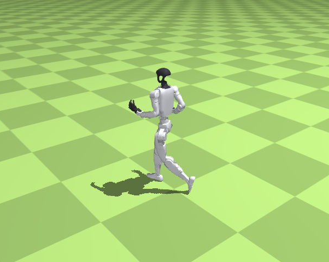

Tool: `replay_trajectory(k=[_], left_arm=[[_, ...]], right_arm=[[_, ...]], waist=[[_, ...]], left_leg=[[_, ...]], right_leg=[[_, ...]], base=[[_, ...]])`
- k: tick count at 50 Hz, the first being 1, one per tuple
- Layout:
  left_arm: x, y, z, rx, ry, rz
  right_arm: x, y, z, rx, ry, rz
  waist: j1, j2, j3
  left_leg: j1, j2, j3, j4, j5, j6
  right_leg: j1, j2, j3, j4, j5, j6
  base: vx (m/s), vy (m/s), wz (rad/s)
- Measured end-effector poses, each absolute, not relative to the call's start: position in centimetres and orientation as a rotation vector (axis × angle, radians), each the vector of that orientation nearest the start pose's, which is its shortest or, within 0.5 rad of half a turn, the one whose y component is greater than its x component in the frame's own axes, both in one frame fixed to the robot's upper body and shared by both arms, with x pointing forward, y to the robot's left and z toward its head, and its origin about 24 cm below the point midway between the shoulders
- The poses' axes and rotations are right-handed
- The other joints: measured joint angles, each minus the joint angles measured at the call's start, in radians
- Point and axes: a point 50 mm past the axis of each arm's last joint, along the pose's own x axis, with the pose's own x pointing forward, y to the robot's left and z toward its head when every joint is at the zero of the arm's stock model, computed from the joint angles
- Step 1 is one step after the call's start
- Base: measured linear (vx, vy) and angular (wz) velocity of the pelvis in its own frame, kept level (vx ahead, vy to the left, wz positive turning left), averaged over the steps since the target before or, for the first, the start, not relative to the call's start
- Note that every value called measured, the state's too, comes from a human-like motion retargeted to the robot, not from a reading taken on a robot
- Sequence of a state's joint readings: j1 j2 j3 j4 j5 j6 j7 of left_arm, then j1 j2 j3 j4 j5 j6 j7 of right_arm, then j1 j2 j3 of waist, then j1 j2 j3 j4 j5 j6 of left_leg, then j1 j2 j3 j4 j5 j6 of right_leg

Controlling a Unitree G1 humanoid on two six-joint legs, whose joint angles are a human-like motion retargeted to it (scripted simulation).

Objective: Walk run

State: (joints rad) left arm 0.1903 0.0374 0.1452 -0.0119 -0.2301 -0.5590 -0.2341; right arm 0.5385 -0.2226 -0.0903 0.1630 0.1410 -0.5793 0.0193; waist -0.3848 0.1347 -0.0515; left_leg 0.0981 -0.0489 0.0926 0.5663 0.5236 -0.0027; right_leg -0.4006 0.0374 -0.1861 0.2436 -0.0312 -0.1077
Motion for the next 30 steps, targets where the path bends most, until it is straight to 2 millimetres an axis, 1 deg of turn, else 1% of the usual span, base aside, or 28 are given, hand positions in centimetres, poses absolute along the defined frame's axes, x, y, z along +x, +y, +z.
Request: replay_trajectory(k=[1,2,3,5,7,8,10,11,13,14,15,16,17,18,19,20,21,22,23,25,27,28,30], left_arm=[[19.0,20.3,4.3,-0.037,-0.354,0.033],[17.9,20.4,2.6,-0.019,-0.282,0.031],[16.6,19.9,0.7,-0.014,-0.198,0.01],[14.6,18.0,-2.7,-0.084,-0.041,-0.008],[11.8,17.3,-4.8,-0.196,0.06,0.04],[10.6,17.3,-5.3,-0.237,0.089,0.071],[8.6,17.9,-5.8,-0.259,0.127,0.125],[7.9,18.4,-5.8,-0.237,0.139,0.138],[7.0,19.3,-5.5,-0.19,0.155,0.15],[7.1,19.6,-5.3,-0.172,0.151,0.148],[7.4,19.8,-5.1,-0.159,0.142,0.144],[8.0,19.9,-4.6,-0.152,0.116,0.14],[8.9,20.0,-4.1,-0.143,0.085,0.133],[10.0,19.9,-3.5,-0.133,0.044,0.121],[11.1,19.8,-2.7,-0.118,-0.001,0.109],[12.3,19.7,-1.8,-0.101,-0.049,0.098],[13.4,19.9,-1.0,-0.067,-0.095,0.102],[14.5,19.9,-0.2,-0.04,-0.138,0.107],[15.5,19.6,0.2,-0.027,-0.173,0.111],[18.1,21.0,1.8,-0.043,-0.295,0.174],[20.8,20.2,3.8,-0.138,-0.408,0.12],[22.0,19.4,5.0,-0.18,-0.465,0.078],[23.2,19.0,7.4,-0.202,-0.562,0.034]], right_arm=[[12.0,-22.8,-1.7,-0.15,0.047,-0.17],[13.2,-21.8,-1.2,-0.141,-0.007,-0.171],[14.5,-21.4,-0.5,-0.125,-0.075,-0.204],[17.5,-20.8,1.4,-0.05,-0.226,-0.23],[19.7,-18.3,3.4,0.043,-0.341,-0.141],[20.5,-17.5,4.6,0.076,-0.405,-0.105],[21.8,-16.9,7.1,0.101,-0.525,-0.046],[22.1,-16.8,8.0,0.091,-0.559,-0.013],[22.4,-16.8,9.2,0.047,-0.593,0.042],[22.3,-17.1,9.4,0.01,-0.587,0.062],[22.3,-17.4,9.5,-0.031,-0.573,0.08],[22.2,-17.7,9.4,-0.078,-0.552,0.088],[22.0,-18.1,9.2,-0.121,-0.53,0.088],[21.9,-18.5,8.9,-0.159,-0.504,0.073],[21.7,-18.8,8.4,-0.188,-0.474,0.054],[21.5,-19.1,7.8,-0.212,-0.443,0.034],[21.1,-18.6,6.7,-0.202,-0.399,0.025],[20.4,-18.3,5.3,-0.189,-0.342,0.012],[19.2,-18.2,3.3,-0.167,-0.259,-0.012],[17.2,-17.6,-0.2,-0.103,-0.11,-0.009],[14.5,-18.4,-2.7,-0.046,0.029,-0.011],[13.0,-19.3,-3.5,-0.03,0.082,-0.016],[10.6,-21.2,-4.3,-0.034,0.164,-0.03]], waist=[[0.023,0.021,0.01],[0.045,0.03,0.006],[0.062,0.017,-0.028],[0.122,-0.051,-0.094],[0.139,-0.083,-0.112],[0.15,-0.093,-0.107],[0.187,-0.118,-0.086],[0.218,-0.13,-0.075],[0.284,-0.139,-0.052],[0.316,-0.14,-0.037],[0.347,-0.141,-0.02],[0.374,-0.146,-0.005],[0.392,-0.15,0.008],[0.392,-0.149,0.018],[0.39,-0.167,0.031],[0.389,-0.196,0.046],[0.357,-0.23,0.04],[0.327,-0.246,0.026],[0.301,-0.223,-0.007],[0.241,-0.15,-0.046],[0.247,-0.122,-0.049],[0.228,-0.115,-0.048],[0.19,-0.094,-0.04]], left_leg=[[-0.04,0.052,0.06,0.173,0.0,0.048],[-0.089,0.072,0.083,0.304,0.0,0.085],[-0.156,0.027,0.032,0.35,0.0,0.102],[-0.299,-0.083,0.024,0.384,-0.067,0.121],[-0.392,-0.093,0.067,0.357,-0.223,0.169],[-0.441,-0.086,0.082,0.324,-0.286,0.187],[-0.522,-0.083,0.106,0.187,-0.377,0.188],[-0.547,-0.079,0.118,0.079,-0.391,0.169],[-0.563,-0.071,0.135,-0.171,-0.417,0.131],[-0.554,-0.085,0.11,-0.293,-0.435,0.105],[-0.539,-0.108,0.069,-0.41,-0.458,0.075],[-0.528,-0.117,0.039,-0.478,-0.477,0.024],[-0.516,-0.123,0.021,-0.526,-0.474,0.008],[-0.501,-0.125,0.025,-0.534,-0.428,0.058],[-0.487,-0.151,0.027,-0.514,-0.428,0.151],[-0.472,-0.188,0.029,-0.48,-0.451,0.264],[-0.467,-0.197,0.04,-0.374,-0.504,0.264],[-0.463,-0.201,0.026,-0.286,-0.555,0.264],[-0.461,-0.195,-0.039,-0.234,-0.6,0.264],[-0.448,-0.128,-0.058,-0.182,-0.665,0.261],[-0.373,-0.112,-0.064,-0.206,-0.687,0.263],[-0.328,-0.116,-0.09,-0.236,-0.675,0.259],[-0.238,-0.113,-0.106,-0.308,-0.602,0.243]], right_leg=[[0.022,0.077,0.065,0.084,-0.078,-0.024],[0.039,0.107,0.097,0.147,-0.139,-0.034],[0.046,0.043,0.062,0.167,-0.168,-0.016],[0.085,-0.05,0.101,0.149,-0.209,0.012],[0.16,-0.055,0.128,0.107,-0.227,0.011],[0.203,-0.054,0.129,0.072,-0.218,0.013],[0.286,-0.047,0.126,-0.006,-0.122,0.034],[0.328,-0.037,0.127,-0.037,-0.046,0.048],[0.417,0.001,0.129,-0.09,0.119,0.065],[0.466,0.021,0.129,-0.11,0.208,0.075],[0.517,0.039,0.129,-0.128,0.301,0.087],[0.557,0.036,0.111,-0.125,0.377,0.109],[0.591,0.036,0.099,-0.113,0.451,0.137],[0.612,0.042,0.099,-0.084,0.519,0.177],[0.605,0.026,0.114,0.023,0.547,0.232],[0.586,-0.001,0.138,0.17,0.555,0.295],[0.544,-0.004,0.119,0.312,0.555,0.313],[0.506,0.002,0.094,0.417,0.555,0.316],[0.478,0.029,0.058,0.449,0.555,0.288],[0.363,0.025,0.026,0.546,0.459,0.251],[0.263,0.0,0.01,0.588,0.323,0.188],[0.21,-0.02,-0.005,0.591,0.251,0.17],[0.112,-0.053,-0.018,0.532,0.135,0.162]], base=[[1.9,-0.85,-1.52],[2.11,-0.94,-0.89],[1.75,-0.65,-0.16],[1.3,-0.36,-0.1],[1.33,-0.28,-0.48],[1.57,-0.35,-0.39],[1.4,-0.36,-0.41],[1.31,-0.39,-0.59],[1.56,-0.44,-0.69],[1.41,-0.41,-0.6],[1.1,-0.36,-0.55],[1.1,-0.35,-0.4],[1.39,-0.38,0.04],[1.49,-0.41,0.45],[1.39,-0.42,0.69],[1.43,-0.61,0.74],[1.69,-0.71,0.86],[2.1,-0.65,1.08],[1.91,-0.41,0.89],[1.35,-0.27,0.23],[1.24,-0.41,0.05],[1.53,-0.55,0.69],[1.36,-0.53,0.9]])
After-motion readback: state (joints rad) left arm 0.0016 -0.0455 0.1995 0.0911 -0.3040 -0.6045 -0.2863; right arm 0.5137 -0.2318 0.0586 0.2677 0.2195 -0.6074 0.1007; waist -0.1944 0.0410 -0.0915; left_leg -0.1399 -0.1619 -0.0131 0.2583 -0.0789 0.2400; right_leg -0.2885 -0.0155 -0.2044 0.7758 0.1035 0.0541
